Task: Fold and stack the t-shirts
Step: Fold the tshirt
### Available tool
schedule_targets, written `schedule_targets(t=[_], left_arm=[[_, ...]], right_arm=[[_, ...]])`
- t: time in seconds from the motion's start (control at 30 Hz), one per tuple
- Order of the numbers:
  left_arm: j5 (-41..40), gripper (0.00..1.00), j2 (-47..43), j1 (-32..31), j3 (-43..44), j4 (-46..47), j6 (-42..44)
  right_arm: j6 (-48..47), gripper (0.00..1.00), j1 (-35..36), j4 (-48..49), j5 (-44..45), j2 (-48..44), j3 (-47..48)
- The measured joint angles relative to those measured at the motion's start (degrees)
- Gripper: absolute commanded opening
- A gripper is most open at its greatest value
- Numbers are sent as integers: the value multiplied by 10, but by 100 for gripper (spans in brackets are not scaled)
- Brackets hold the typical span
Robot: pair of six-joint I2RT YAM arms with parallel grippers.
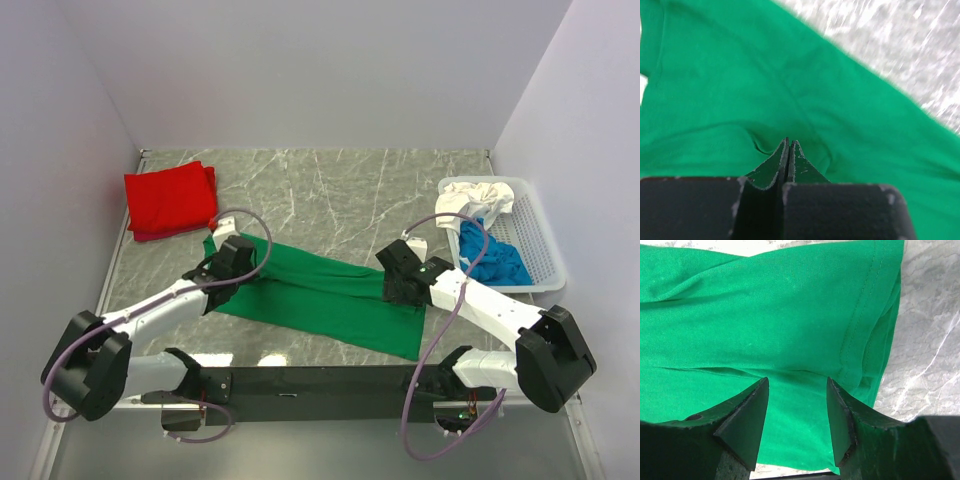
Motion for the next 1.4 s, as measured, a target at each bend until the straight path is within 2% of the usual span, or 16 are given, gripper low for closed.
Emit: schedule_targets(t=[0.2,0.3,0.37,0.4,0.5,0.6,0.77,0.87,1.1,1.23,1.4], left_arm=[[0,1,-40,-23,-43,-29,-30],[0,8,-70,-35,-55,-45,-44],[1,23,-93,-41,-64,-51,-51],[2,35,-106,-44,-68,-54,-56],[11,48,-142,-53,-79,-61,-72],[24,65,-183,-59,-90,-75,-86],[35,81,-241,-62,-97,-86,-97],[33,89,-223,-62,-93,-76,-96],[17,96,-43,-61,8,-75,-70],[2,97,-19,-47,38,-57,-55],[2,97,0,1,41,-47,-42]], right_arm=[[-3,57,3,0,-2,0,0],[-4,57,4,2,-2,0,0],[-5,57,5,4,-2,0,0],[-6,57,5,5,-2,0,0],[-6,57,7,5,-4,0,0],[-6,57,7,6,-4,0,0],[-6,57,8,8,-4,-1,0],[-6,57,8,9,-4,-6,-1],[-8,57,9,27,-4,-28,-13],[-13,57,9,38,-3,-19,-13],[-18,58,9,49,-4,-10,-13]])
